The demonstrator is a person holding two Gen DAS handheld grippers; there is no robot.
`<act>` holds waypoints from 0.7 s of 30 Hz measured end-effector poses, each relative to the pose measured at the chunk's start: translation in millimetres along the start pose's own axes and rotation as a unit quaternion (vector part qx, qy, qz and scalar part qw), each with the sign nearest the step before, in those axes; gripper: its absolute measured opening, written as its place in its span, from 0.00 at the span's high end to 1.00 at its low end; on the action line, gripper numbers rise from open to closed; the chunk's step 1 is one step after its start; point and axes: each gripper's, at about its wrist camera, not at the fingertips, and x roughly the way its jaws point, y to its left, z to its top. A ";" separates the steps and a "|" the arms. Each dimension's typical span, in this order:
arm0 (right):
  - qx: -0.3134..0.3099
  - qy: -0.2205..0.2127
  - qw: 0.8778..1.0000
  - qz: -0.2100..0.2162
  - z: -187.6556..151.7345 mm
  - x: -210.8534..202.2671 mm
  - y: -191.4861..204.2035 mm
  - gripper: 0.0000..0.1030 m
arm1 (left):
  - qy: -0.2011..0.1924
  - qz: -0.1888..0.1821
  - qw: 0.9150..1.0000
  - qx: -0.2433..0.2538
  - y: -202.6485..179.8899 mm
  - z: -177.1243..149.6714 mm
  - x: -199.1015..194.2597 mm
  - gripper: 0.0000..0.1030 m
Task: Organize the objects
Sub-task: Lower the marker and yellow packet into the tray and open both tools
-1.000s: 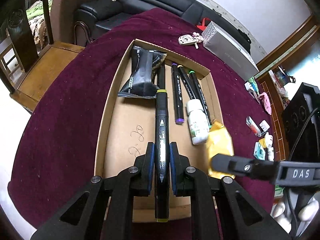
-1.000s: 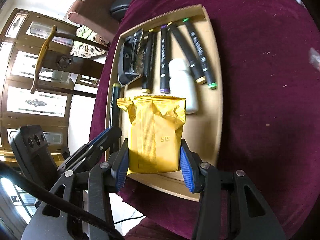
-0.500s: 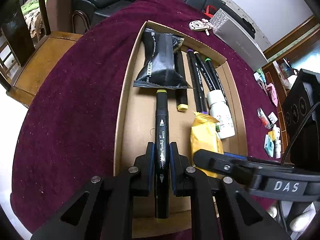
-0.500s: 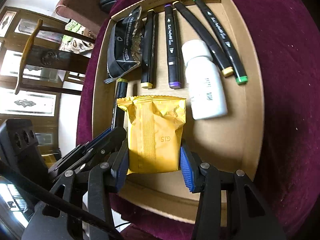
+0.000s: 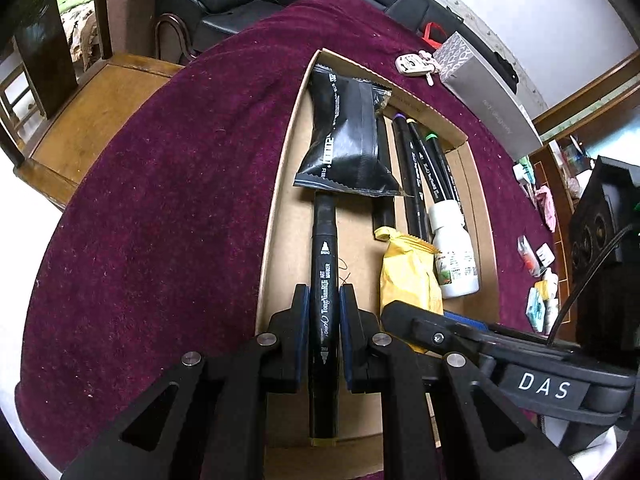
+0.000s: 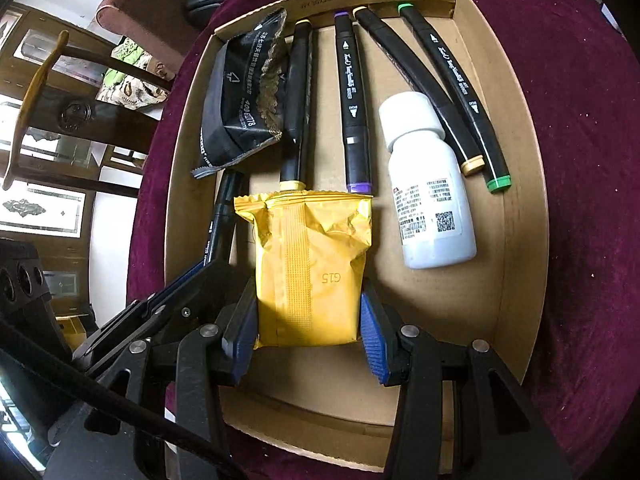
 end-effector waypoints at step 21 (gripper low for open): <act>0.003 -0.002 1.000 0.000 -3.0 -1.5 2.0 0.46 | -0.046 -0.053 0.995 -0.065 14.8 10.9 -51.5 0.69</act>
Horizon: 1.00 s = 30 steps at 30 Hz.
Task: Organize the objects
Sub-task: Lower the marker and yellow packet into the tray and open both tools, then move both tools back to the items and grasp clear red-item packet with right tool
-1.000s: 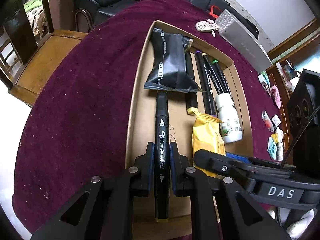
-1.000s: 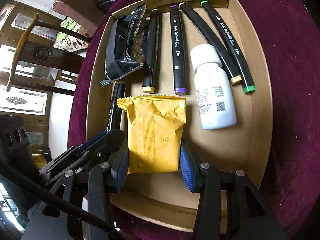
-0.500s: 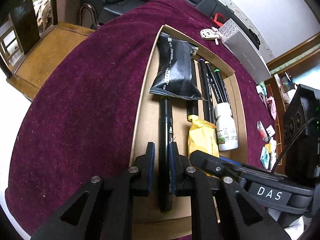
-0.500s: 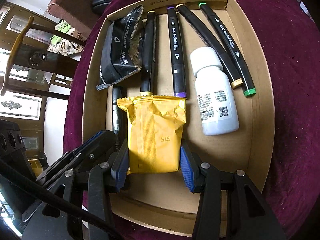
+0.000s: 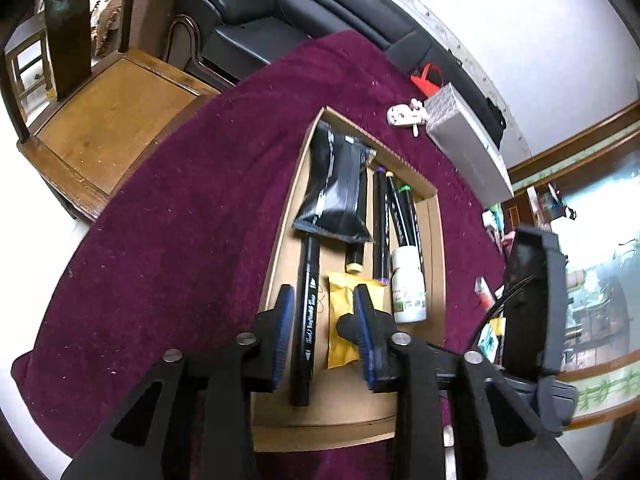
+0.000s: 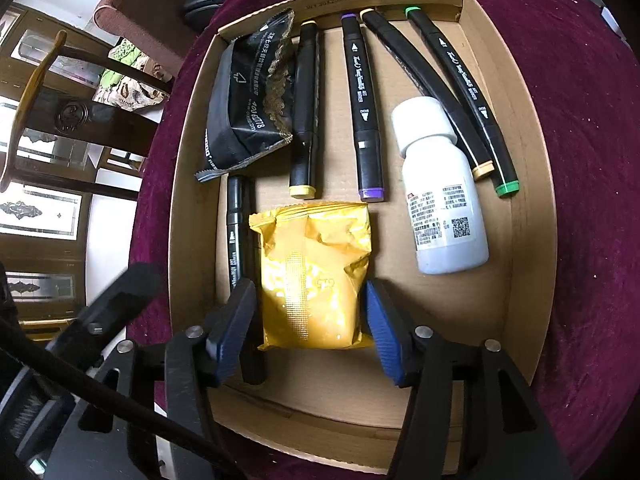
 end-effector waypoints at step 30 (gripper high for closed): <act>0.096 -0.123 0.987 0.022 -49.5 -149.7 -205.9 0.46 | 0.041 -0.055 0.998 0.004 -141.7 -68.2 26.0 0.62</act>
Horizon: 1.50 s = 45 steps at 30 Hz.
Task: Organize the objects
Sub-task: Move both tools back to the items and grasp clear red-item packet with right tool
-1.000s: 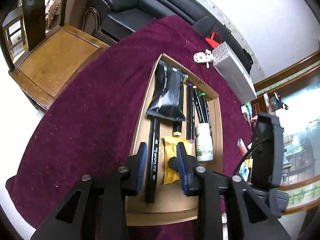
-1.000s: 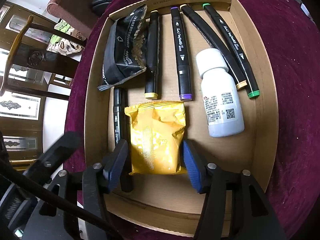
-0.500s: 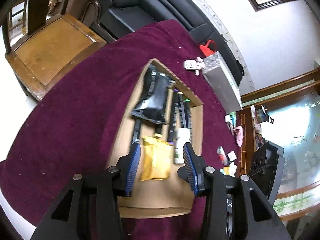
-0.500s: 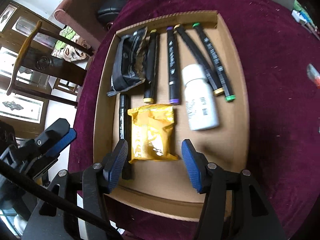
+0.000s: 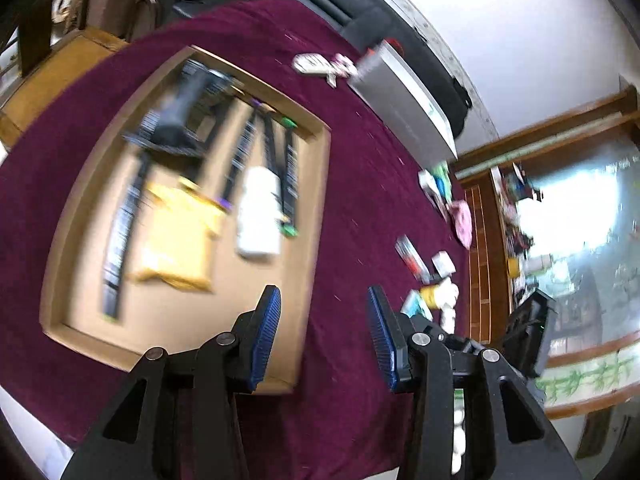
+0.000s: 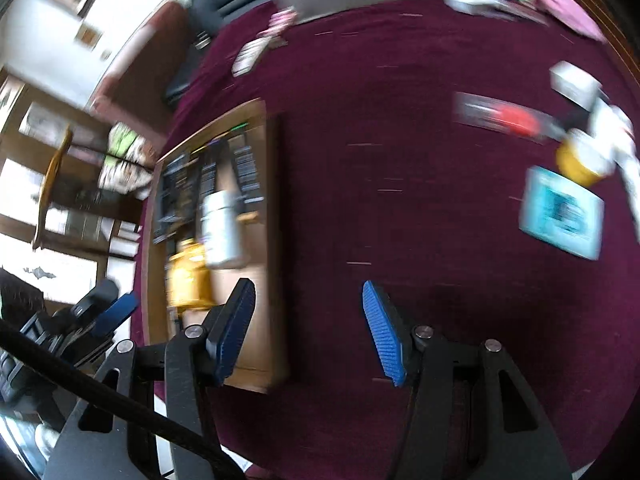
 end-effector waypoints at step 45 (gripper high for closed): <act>-0.019 0.057 0.998 -0.028 114.1 58.5 -97.6 0.40 | 0.062 0.103 0.993 -0.015 -78.6 -122.5 80.1 0.62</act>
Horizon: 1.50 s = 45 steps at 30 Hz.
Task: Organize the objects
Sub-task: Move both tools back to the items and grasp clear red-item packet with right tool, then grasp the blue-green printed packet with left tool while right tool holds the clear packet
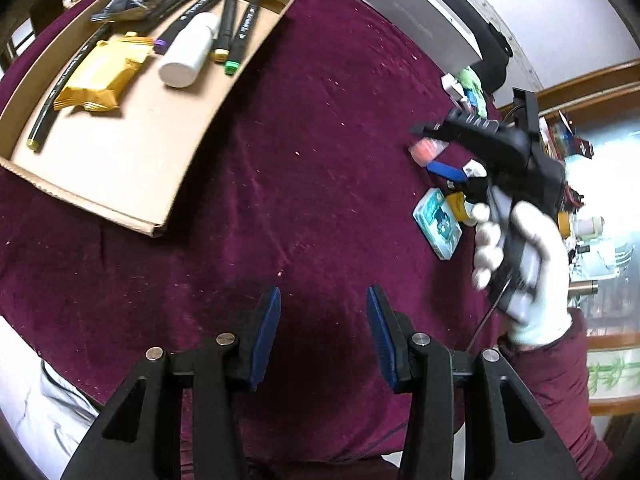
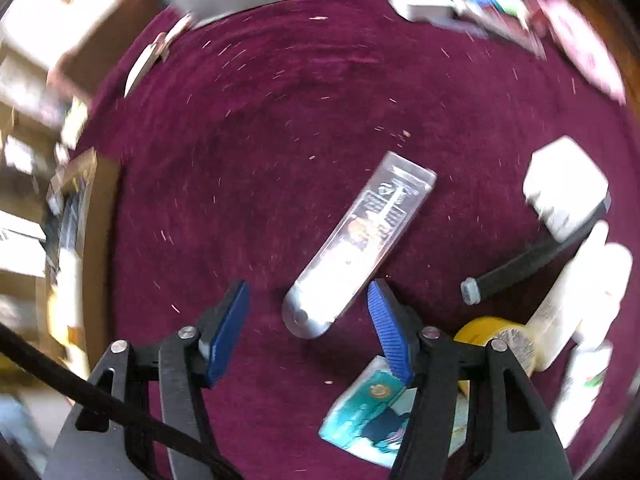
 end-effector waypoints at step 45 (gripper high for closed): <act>0.134 -0.081 0.985 0.075 -147.8 -144.4 -167.1 0.75 | 0.051 -0.029 0.916 0.397 -203.1 73.0 160.7 0.63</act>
